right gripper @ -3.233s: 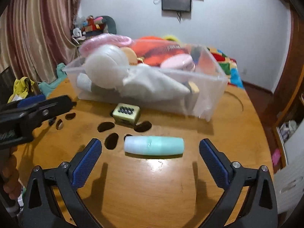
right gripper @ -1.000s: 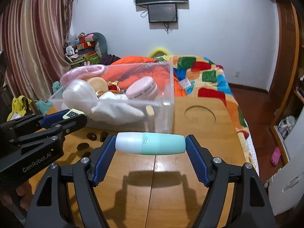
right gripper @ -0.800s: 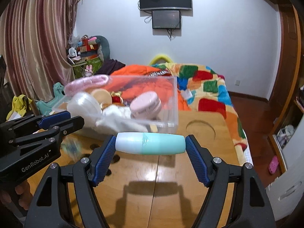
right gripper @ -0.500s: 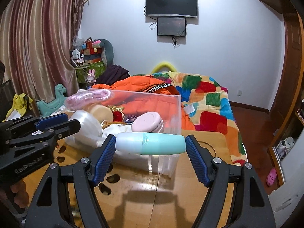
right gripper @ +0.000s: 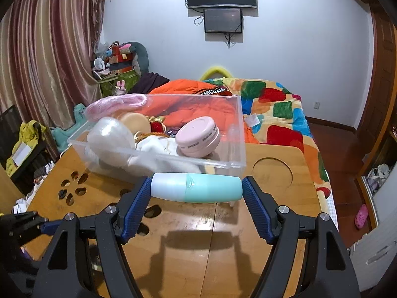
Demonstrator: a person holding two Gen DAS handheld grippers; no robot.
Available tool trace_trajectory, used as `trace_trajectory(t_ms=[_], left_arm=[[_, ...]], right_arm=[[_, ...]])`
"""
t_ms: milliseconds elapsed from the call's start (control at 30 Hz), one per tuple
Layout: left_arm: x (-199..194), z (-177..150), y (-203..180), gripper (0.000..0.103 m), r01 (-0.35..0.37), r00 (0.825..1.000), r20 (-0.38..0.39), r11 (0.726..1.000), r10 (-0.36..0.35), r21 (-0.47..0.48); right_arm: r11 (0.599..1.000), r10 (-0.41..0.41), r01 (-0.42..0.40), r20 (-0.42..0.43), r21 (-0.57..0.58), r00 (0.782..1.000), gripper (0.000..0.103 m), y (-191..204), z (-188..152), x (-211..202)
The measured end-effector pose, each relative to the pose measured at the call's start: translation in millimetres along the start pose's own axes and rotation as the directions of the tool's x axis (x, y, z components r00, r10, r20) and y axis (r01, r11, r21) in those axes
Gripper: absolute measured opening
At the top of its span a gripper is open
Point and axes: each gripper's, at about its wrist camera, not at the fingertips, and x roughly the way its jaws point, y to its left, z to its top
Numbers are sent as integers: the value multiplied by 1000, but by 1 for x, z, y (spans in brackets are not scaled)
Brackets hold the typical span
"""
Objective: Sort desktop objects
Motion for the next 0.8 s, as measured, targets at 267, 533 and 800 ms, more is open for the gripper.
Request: trace_trajectory(t_ms=[267, 533, 800], left_arm=[[-4, -10, -23, 58, -61, 997, 42, 996, 58, 66], [-3, -17, -27, 54, -45, 998, 57, 994, 40, 103], [5, -17, -16, 20, -1, 999, 51, 997, -3, 83]], right_arm=[[1000, 9, -9, 0, -10, 1000, 71, 8, -9, -14], [1000, 7, -6, 17, -14, 1000, 71, 10, -13, -27], [1000, 10, -10, 18, -6, 1000, 71, 13, -16, -31]])
